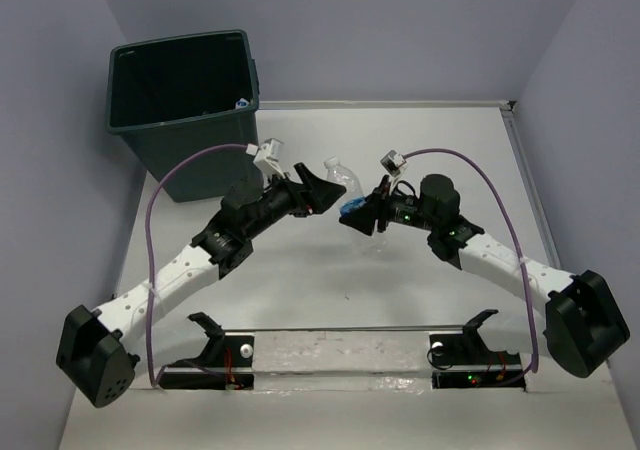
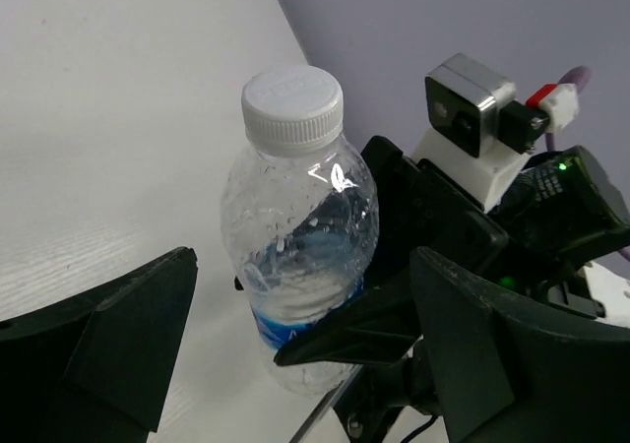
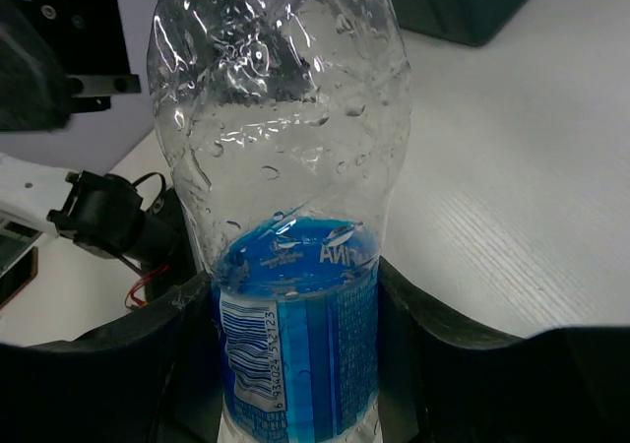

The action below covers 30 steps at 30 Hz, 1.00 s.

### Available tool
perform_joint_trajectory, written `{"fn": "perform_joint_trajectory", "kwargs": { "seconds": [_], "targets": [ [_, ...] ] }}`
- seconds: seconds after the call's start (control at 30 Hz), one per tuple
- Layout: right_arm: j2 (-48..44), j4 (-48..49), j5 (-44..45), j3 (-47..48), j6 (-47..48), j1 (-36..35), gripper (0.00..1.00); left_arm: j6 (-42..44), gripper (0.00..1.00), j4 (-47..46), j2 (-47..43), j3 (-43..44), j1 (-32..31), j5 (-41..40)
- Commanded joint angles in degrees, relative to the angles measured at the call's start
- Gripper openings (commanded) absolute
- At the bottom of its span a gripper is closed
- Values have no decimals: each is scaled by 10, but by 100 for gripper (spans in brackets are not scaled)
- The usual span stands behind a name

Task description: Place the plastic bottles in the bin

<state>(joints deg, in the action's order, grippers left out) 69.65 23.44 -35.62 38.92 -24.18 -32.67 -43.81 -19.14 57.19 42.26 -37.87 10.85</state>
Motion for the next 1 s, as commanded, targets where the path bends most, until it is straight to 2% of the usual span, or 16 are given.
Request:
{"fn": "perform_joint_trajectory", "kwargs": {
  "seconds": [0.0,0.07,0.13,0.17,0.23,0.27,0.33,0.37,0.4,0.5,0.57,0.63,0.8,0.87,0.97],
  "targets": [
    [-14,69,-34,-22,-23,-11,35,18,99,-57,62,57,-37,-31],
    [-18,69,-39,-29,-24,-16,35,28,99,-66,91,68,-54,-51],
    [-23,73,-44,-42,-26,-16,35,32,91,-78,107,77,-62,-68],
    [-26,83,-44,-52,-32,-16,36,34,79,-83,111,81,-63,-72],
    [-35,92,-42,-60,-36,-16,38,40,61,-85,120,88,-63,-83],
    [-42,93,-39,-64,-37,-16,39,43,47,-85,122,91,-62,-87],
    [-59,93,-27,-69,-41,-16,49,53,37,-77,119,99,-63,-100],
    [-64,93,-26,-69,-44,-16,64,59,36,-66,116,113,-63,-102],
    [-71,93,-24,-70,-46,-16,71,67,33,-52,114,124,-63,-126],
    [-103,88,-19,-80,-62,-16,87,111,30,39,93,190,-56,-187],
    [-127,79,-24,-89,-65,-16,91,134,30,71,86,235,-46,-204],
    [-170,71,-24,-94,-65,-16,98,159,31,105,82,314,-20,-215],
    [-249,21,-6,-115,-46,-16,99,205,32,188,134,542,52,-228],
    [-275,13,-2,-127,-45,-16,99,220,33,215,157,638,109,-228],
    [-297,5,-2,-141,-48,-16,99,264,34,276,226,753,177,-275]
  ]
}}
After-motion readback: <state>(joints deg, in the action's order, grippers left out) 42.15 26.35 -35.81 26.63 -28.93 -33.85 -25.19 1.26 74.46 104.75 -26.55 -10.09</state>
